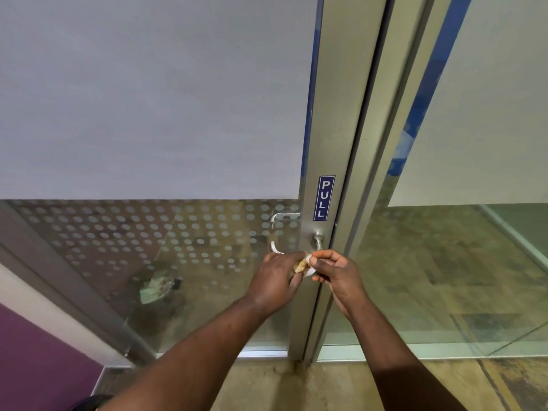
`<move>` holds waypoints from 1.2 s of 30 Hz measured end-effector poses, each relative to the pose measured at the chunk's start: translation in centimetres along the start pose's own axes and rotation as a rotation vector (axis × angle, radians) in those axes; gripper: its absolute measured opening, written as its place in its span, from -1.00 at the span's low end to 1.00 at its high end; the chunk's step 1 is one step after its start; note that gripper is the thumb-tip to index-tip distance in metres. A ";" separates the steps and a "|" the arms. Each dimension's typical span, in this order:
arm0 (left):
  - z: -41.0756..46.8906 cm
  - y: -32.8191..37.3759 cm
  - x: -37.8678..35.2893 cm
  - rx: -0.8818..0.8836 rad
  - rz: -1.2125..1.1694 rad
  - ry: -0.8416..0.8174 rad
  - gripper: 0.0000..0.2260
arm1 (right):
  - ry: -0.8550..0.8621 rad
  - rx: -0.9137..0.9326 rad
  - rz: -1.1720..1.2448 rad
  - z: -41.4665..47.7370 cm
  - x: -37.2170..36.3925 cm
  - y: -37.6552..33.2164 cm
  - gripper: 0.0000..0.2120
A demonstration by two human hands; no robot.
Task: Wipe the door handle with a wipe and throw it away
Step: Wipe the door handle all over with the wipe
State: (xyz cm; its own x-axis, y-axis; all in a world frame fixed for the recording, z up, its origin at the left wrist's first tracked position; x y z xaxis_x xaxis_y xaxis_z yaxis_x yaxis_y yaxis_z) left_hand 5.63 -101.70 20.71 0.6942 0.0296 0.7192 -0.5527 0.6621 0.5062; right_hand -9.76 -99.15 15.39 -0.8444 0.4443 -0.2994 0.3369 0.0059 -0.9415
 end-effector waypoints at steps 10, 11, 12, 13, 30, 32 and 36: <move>0.6 -1.8 -1.2 0.378 -0.382 0.021 -0.70 | -0.160 -0.048 -0.092 0.1 -1.0 0.3 -0.75; 0.6 -2.0 -1.1 0.383 -0.358 0.028 -0.70 | -0.143 -0.052 -0.091 0.2 -0.9 0.3 -0.82; 0.6 -2.3 -1.0 0.386 -0.327 0.033 -0.69 | -0.112 -0.051 -0.084 0.4 -0.7 0.3 -0.86; 0.5 -2.5 -0.9 0.387 -0.300 0.041 -0.67 | -0.056 -0.038 -0.083 0.7 -0.3 0.1 -0.88; -1.5 -4.8 1.7 0.307 -0.040 0.081 -0.73 | 0.265 0.573 -0.910 2.3 0.0 -3.4 -0.71; -1.7 -5.3 1.9 0.305 -0.023 0.089 -0.74 | 0.245 0.580 -0.919 2.2 0.0 -3.2 -0.67; -2.1 -6.6 2.6 0.339 0.017 0.124 -0.69 | 0.173 0.730 -1.055 0.7 -1.3 -3.1 -0.63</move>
State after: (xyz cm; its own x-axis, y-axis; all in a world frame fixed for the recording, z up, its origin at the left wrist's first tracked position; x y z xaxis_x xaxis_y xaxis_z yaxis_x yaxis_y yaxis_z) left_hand 12.05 -104.45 18.20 0.7225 0.1431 0.6764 -0.6720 0.3755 0.6383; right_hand -9.99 -100.39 18.57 -0.4785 0.6343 0.6072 -0.8050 -0.0406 -0.5919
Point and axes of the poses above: each hand's wrist, its own z-axis towards the middle knuckle, its own x-axis out of the back of the hand, y = z × x, the point moved 8 cm from there along z, towards the middle knuckle, and after that the axes turned 8 degrees about y, right-handed, at the moved point
